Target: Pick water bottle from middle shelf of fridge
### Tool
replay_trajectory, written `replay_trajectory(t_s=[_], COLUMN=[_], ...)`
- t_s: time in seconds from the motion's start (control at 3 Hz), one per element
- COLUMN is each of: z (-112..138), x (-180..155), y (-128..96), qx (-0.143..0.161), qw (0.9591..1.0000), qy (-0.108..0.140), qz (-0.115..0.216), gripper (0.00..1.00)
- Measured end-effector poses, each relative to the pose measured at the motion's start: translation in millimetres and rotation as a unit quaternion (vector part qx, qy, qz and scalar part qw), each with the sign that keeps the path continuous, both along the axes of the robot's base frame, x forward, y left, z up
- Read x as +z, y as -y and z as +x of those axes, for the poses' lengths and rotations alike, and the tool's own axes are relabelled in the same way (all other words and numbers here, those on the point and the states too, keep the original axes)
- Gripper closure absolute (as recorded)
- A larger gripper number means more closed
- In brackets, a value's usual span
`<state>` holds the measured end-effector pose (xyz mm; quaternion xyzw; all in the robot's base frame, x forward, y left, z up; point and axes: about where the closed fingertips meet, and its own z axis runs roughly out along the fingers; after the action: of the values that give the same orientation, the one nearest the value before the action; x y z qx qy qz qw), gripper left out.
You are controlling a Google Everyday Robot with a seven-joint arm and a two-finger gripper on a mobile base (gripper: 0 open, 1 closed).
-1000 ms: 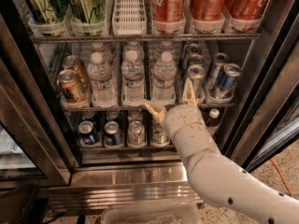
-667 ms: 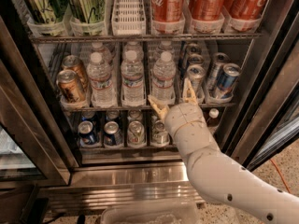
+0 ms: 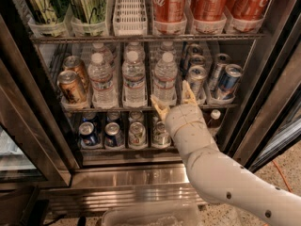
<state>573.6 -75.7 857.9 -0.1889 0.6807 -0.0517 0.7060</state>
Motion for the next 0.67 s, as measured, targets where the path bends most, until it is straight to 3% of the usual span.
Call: replay_trajectory(t_s=[0.33,0.67], z=[19.1,20.5], x=[-0.1,-1.9], y=[-16.6,-15.6], qx=[0.011,0.006], qw=[0.9998,0.9998], qy=[0.002,0.004], qz=[0.015,0.020], gripper=[0.34,0.35])
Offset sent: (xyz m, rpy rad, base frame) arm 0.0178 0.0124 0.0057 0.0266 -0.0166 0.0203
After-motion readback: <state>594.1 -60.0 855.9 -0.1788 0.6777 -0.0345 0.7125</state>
